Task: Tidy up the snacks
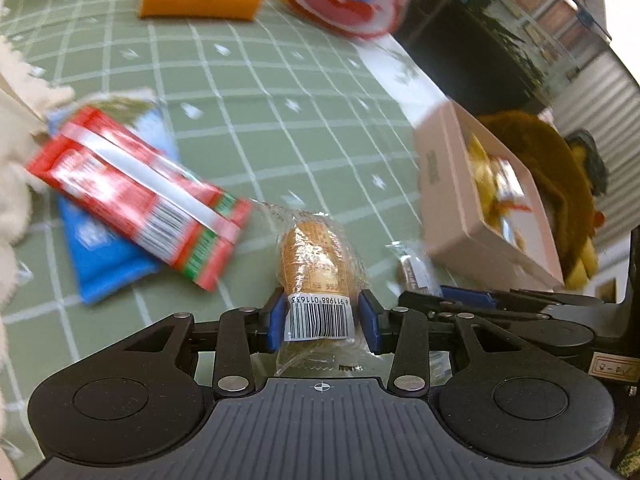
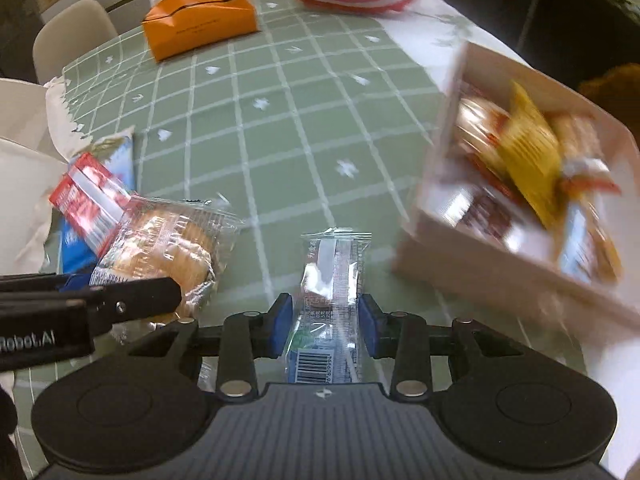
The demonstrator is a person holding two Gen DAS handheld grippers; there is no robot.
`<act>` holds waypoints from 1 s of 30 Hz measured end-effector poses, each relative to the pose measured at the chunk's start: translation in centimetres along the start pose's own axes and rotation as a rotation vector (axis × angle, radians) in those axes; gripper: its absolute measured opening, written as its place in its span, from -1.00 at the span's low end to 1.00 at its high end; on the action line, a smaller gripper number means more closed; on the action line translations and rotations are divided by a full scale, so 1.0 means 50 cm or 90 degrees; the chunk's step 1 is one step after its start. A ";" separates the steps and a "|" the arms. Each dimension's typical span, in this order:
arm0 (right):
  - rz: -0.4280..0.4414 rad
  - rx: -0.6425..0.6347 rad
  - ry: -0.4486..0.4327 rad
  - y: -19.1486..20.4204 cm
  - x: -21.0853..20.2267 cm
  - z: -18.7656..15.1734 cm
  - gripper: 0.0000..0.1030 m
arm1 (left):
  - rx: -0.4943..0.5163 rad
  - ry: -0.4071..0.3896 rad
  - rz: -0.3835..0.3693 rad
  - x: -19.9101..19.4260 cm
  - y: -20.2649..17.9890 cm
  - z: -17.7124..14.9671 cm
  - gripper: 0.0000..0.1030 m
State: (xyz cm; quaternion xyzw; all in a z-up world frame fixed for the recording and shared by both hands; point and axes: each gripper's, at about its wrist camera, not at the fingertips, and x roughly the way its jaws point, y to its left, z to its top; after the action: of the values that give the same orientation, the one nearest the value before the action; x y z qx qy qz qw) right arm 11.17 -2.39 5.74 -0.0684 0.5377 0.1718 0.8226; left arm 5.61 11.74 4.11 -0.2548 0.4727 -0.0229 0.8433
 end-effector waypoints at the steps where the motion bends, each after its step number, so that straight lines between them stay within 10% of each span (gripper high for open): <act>1: 0.000 0.007 -0.003 -0.015 -0.007 -0.014 -0.31 | 0.005 0.007 -0.007 0.005 -0.010 -0.008 -0.16; 18: -0.020 0.117 -0.025 -0.126 -0.042 -0.097 -0.29 | 0.130 0.113 -0.096 0.045 -0.141 -0.088 -0.15; 30: -0.039 0.136 -0.039 -0.163 -0.059 -0.141 0.10 | 0.159 0.076 -0.057 0.034 -0.166 -0.081 -0.11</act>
State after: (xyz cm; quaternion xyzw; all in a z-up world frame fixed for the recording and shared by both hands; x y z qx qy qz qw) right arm 6.92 -12.71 4.89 0.0087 0.5254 0.0901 0.8460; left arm 4.94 2.39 4.78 -0.1672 0.5034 -0.1344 0.8370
